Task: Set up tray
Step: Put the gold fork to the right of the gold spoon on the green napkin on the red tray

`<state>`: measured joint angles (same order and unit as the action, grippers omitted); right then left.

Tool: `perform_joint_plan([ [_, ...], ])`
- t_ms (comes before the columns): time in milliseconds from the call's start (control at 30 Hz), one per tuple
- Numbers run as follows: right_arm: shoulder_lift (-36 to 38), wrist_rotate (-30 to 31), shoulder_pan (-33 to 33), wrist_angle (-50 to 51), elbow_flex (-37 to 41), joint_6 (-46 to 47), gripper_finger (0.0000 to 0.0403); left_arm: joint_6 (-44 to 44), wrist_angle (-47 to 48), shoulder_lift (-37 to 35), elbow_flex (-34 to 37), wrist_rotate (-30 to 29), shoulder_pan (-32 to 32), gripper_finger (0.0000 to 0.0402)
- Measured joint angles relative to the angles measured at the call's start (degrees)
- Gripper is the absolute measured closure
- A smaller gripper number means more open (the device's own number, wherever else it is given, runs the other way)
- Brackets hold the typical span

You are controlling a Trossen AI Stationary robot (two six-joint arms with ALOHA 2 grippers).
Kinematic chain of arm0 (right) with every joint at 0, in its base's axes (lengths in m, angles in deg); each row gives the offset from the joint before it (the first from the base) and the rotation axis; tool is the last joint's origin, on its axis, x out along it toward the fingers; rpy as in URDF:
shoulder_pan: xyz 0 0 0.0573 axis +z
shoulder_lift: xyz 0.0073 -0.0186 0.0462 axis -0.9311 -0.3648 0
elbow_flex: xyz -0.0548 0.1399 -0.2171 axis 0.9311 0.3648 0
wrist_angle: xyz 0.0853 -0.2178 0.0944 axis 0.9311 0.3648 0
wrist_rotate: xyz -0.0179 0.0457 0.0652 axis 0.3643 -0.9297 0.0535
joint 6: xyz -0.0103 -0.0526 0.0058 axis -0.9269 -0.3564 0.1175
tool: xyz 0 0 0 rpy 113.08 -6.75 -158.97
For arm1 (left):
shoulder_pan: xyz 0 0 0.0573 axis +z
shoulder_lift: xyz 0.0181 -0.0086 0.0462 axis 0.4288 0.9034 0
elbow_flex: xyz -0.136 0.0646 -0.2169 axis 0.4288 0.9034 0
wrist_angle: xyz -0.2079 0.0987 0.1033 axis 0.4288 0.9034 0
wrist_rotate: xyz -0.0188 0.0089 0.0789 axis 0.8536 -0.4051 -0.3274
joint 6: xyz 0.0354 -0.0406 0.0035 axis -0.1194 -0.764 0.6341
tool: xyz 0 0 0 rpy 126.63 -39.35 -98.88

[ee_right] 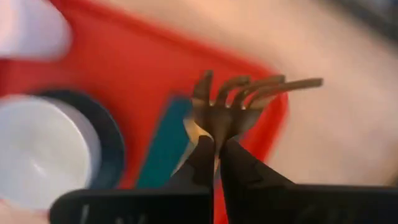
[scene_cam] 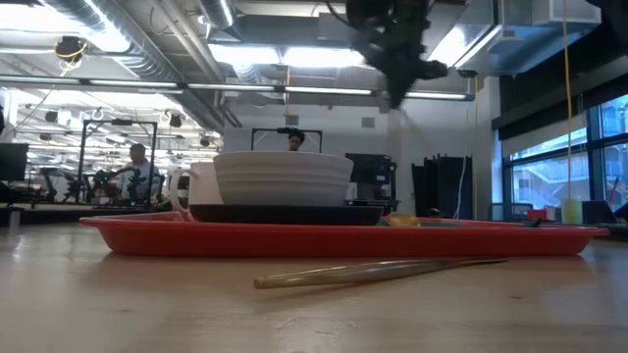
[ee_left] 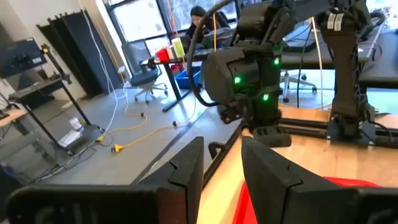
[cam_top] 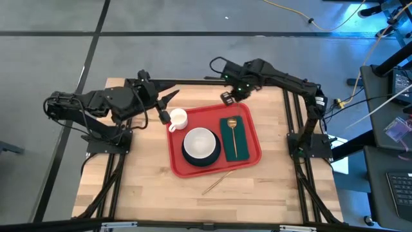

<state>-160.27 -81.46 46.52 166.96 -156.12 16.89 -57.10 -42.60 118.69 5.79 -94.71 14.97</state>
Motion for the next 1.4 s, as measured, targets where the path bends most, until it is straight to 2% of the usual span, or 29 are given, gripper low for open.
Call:
perform_joint_plan([
  [133,0.1,-5.4,-0.6,3.8,4.1,1.0,0.0396,-1.0,1.7,0.0,0.0,0.3,0.0,0.0300],
  [300,0.1,-14.4,-1.0,-2.6,13.5,1.2,0.0394,-1.9,2.8,0.0,0.0,0.6,0.0,0.0300],
  [400,0.1,-17.7,-1.0,-5.7,19.1,1.9,0.0394,-1.9,3.1,0.0,0.0,0.6,0.0,0.0300],
  [567,0.6,-19.7,-1.6,-8.7,26.4,4.0,0.0394,-1.9,3.6,0.0,0.0,2.3,0.0,0.0300],
  [700,1.0,-22.6,-2.8,-15.8,31.1,6.5,0.0394,-1.9,3.5,0.0,0.0,3.3,0.0,0.0300],
  [900,1.1,-26.2,-3.3,-19.3,35.0,8.1,0.0393,-1.9,4.8,0.0,0.0,3.3,0.0,0.0300],
  [1400,1.1,-25.8,-3.3,-26.7,41.1,11.4,0.0393,-1.9,4.8,0.0,0.0,3.3,0.0,0.0300],
])
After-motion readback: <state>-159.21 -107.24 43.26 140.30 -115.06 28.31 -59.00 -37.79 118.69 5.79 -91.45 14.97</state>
